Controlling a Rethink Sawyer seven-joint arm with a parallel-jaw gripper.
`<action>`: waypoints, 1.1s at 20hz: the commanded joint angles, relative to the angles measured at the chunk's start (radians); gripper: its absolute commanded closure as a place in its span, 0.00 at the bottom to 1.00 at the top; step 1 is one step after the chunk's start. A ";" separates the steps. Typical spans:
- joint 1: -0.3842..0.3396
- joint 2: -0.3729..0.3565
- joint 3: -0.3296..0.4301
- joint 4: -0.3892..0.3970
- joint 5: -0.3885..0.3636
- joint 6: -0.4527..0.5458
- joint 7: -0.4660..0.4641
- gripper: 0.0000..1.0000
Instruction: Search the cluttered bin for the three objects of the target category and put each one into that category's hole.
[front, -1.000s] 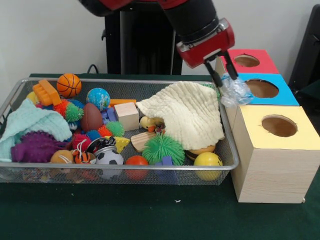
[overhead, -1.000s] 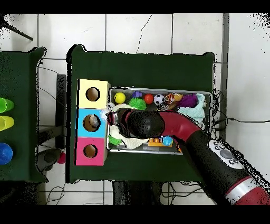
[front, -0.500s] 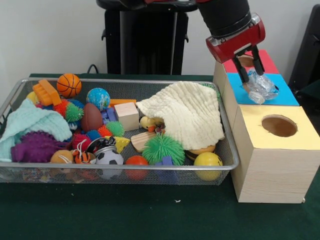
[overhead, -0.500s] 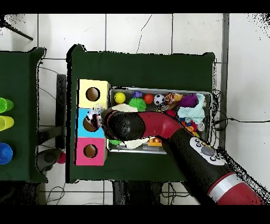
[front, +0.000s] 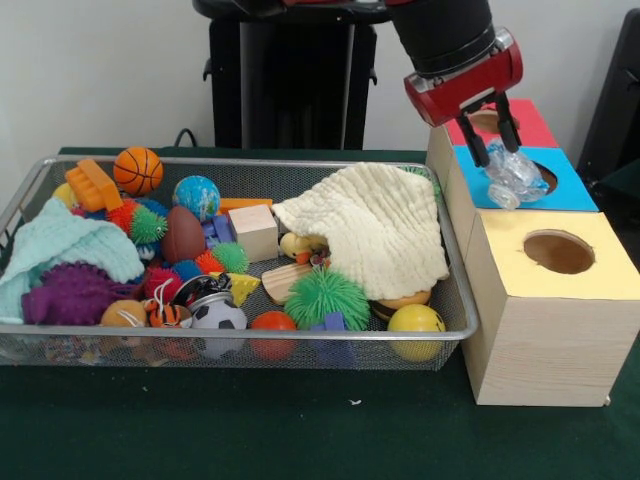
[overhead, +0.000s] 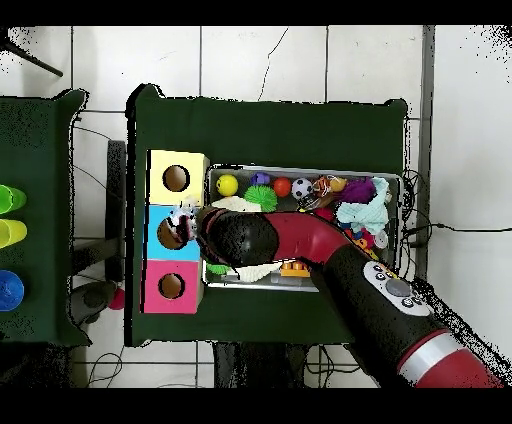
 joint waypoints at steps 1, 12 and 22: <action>-0.028 -0.010 -0.071 0.025 -0.002 0.005 0.112 1.00; -0.009 -0.098 -0.080 0.060 0.034 0.086 0.122 1.00; 0.027 -0.239 -0.056 0.191 0.153 0.049 0.231 1.00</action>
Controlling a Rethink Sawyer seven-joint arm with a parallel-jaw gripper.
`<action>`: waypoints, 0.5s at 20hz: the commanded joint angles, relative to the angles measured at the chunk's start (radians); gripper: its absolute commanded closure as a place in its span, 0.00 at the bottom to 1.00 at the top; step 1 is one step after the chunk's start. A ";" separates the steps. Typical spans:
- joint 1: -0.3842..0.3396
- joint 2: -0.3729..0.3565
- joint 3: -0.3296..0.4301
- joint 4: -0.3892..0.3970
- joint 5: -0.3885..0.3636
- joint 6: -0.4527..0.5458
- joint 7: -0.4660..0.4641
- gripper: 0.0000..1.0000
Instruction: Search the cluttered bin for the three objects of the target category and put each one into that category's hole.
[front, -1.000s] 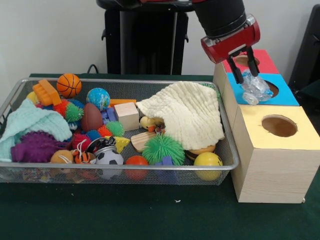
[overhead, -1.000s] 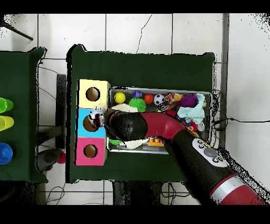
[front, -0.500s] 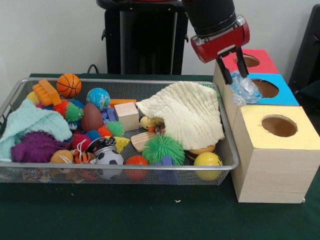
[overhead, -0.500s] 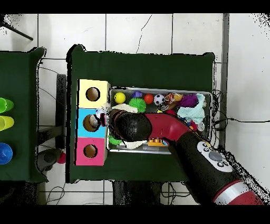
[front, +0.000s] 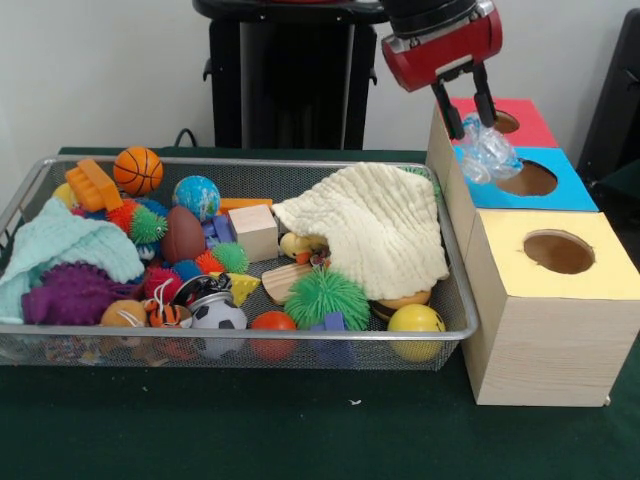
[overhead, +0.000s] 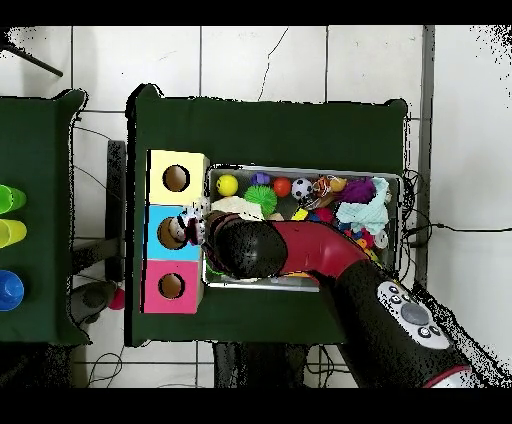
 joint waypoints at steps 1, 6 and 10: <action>0.029 -0.106 -0.017 0.131 0.104 0.050 0.229 1.00; 0.074 -0.114 -0.054 0.140 0.129 0.040 0.227 1.00; 0.101 -0.084 -0.090 0.129 0.119 0.016 0.209 1.00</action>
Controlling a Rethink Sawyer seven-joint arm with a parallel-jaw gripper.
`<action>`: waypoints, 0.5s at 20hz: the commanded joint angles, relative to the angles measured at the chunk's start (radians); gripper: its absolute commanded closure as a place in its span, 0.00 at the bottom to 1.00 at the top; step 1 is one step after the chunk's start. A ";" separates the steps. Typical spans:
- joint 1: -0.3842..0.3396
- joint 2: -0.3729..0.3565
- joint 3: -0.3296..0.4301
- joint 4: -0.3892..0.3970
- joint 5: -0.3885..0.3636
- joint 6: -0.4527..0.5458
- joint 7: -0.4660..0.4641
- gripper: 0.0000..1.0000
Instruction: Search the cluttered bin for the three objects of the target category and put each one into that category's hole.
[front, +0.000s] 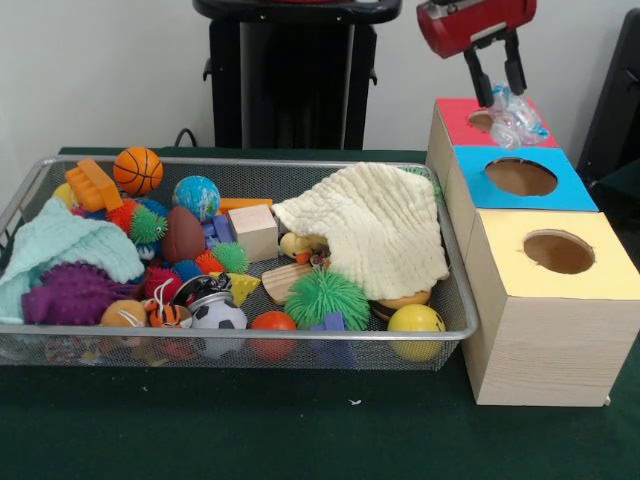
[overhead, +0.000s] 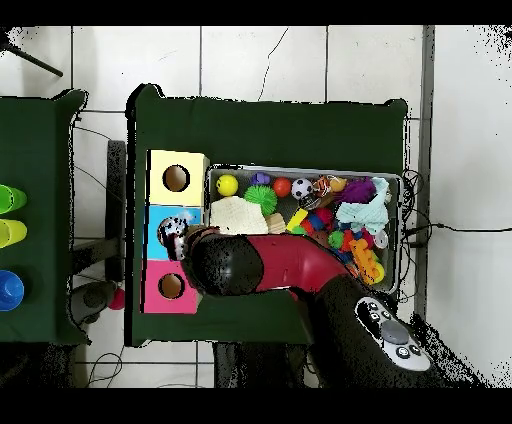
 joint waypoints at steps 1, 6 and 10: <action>0.037 0.015 -0.084 0.050 0.036 0.009 0.206 1.00; 0.055 0.074 -0.123 0.037 0.007 -0.052 0.191 1.00; 0.068 0.097 -0.142 0.035 -0.005 -0.082 0.182 1.00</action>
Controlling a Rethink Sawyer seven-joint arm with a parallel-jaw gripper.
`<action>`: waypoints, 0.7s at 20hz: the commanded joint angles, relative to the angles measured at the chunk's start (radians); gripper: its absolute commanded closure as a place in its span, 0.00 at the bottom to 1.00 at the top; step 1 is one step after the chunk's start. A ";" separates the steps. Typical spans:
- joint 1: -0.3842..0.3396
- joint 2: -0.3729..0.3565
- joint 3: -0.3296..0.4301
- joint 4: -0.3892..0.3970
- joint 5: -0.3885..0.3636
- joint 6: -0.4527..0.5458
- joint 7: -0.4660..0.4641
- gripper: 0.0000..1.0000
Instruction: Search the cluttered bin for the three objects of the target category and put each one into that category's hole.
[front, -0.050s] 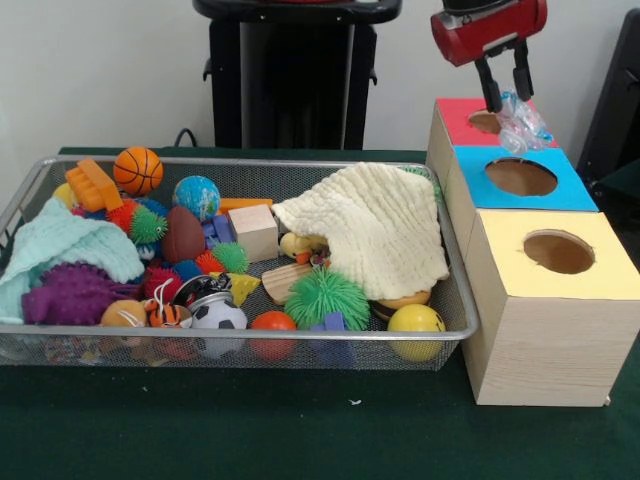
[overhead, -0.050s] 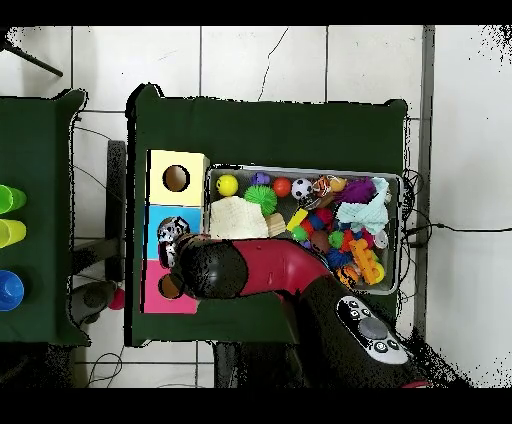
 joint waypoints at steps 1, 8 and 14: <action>0.009 0.071 -0.089 0.029 -0.011 -0.073 0.175 1.00; 0.019 0.084 -0.117 0.021 -0.023 -0.104 0.164 1.00; 0.013 0.095 -0.101 0.030 -0.007 -0.156 0.170 1.00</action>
